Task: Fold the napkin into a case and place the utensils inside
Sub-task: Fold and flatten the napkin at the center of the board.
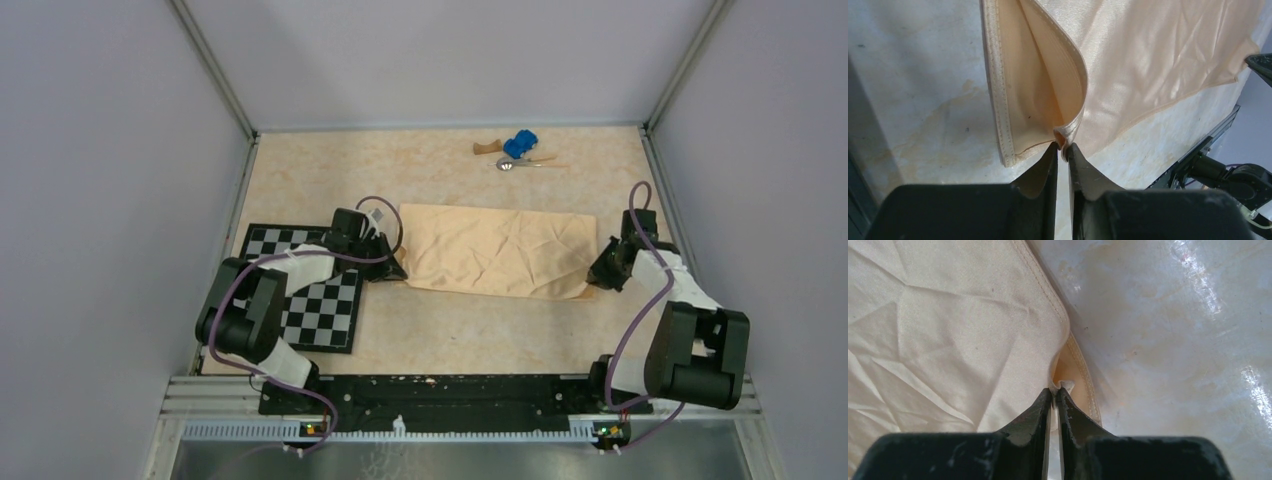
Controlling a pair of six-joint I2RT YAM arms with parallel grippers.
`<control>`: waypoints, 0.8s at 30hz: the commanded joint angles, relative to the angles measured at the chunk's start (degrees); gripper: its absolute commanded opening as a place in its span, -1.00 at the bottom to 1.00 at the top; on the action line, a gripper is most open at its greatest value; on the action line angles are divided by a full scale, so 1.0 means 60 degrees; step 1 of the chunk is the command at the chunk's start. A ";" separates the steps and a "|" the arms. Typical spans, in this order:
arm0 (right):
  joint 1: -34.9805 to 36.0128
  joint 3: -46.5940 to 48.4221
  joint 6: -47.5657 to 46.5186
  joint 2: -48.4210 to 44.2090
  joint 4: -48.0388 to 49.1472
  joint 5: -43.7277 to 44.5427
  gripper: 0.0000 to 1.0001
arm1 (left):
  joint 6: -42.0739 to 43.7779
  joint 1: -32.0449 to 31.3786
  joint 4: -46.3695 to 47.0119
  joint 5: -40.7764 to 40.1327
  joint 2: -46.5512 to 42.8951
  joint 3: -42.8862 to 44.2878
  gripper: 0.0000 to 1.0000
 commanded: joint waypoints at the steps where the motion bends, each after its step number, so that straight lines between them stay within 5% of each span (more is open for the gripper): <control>1: -0.0088 0.0088 0.0467 -0.0651 -0.0248 0.0384 -0.58 | 0.0140 -0.0032 -0.0565 -0.0708 -0.0678 0.0139 -0.55; 4: -0.0088 0.0279 0.0512 -0.1076 -0.0437 0.0822 -0.18 | 0.0393 -0.0042 -0.1486 -0.1818 -0.1530 0.0373 -0.19; 7: -0.0068 0.0647 0.0236 -0.1511 -0.0857 0.0872 -0.07 | 0.0714 -0.0047 -0.2220 -0.2337 -0.2341 0.0723 -0.01; 12: 0.0130 0.0822 -0.0632 -0.1765 -0.0483 -0.0443 0.26 | 0.0442 -0.0054 -0.1579 -0.0686 -0.2373 0.0727 0.44; 17: 0.0117 0.1333 -0.0952 -0.0297 0.0843 -0.2524 0.38 | -0.0198 -0.0193 0.0284 0.0448 -0.0993 0.0901 0.52; 24: 0.0068 0.2997 -0.1212 0.2315 0.2002 -0.2342 0.36 | -0.0640 -0.0166 0.2514 -0.0679 0.0595 0.2020 0.55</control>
